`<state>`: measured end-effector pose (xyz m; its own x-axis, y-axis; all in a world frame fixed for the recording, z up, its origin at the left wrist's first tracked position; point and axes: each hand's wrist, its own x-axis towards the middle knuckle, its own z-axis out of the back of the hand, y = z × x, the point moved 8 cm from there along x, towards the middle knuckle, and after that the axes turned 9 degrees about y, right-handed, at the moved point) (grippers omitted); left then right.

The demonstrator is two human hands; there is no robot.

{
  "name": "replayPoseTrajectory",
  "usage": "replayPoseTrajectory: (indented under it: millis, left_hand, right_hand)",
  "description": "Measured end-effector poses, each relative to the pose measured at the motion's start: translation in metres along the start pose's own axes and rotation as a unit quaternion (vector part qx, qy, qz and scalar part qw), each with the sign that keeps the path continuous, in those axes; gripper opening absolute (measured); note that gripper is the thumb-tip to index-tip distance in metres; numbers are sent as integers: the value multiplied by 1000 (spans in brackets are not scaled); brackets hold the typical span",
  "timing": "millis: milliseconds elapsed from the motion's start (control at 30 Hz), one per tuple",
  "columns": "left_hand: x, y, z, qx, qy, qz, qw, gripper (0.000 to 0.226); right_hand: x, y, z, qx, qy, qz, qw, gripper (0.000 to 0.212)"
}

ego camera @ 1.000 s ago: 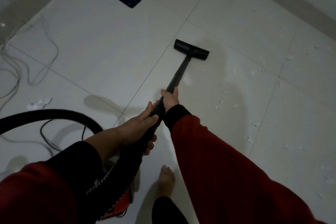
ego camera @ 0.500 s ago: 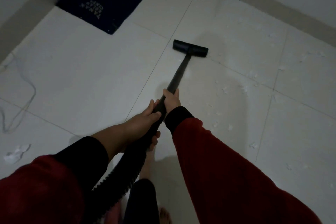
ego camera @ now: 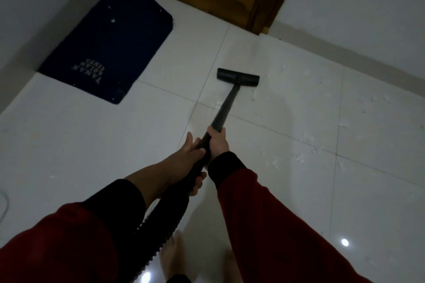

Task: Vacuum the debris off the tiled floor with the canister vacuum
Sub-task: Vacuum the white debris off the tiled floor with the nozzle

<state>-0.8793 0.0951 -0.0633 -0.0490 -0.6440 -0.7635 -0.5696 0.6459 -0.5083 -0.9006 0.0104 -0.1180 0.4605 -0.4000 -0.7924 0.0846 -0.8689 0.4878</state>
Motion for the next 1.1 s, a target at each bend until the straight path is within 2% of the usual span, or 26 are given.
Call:
replayPoseTrajectory:
  millis: [233, 367, 467, 767, 1100]
  left_hand:
    - [71, -63, -4, -19, -6, 7, 1000, 62]
    - [100, -100, -25, 5, 36, 28, 999, 56]
    - [116, -121, -39, 25, 68, 49, 996, 60]
    - [180, -189, -35, 10, 12, -35, 999, 53]
    - [187, -219, -53, 40, 12, -31, 999, 54]
  right_hand:
    - [65, 74, 5, 28, -7, -6, 1000, 56]
    - [100, 124, 15, -25, -21, 4, 999, 61]
    - [122, 159, 25, -48, -27, 7, 998, 61]
    - [179, 235, 24, -45, -46, 18, 998, 59]
    - [176, 270, 36, -36, -63, 27, 997, 61]
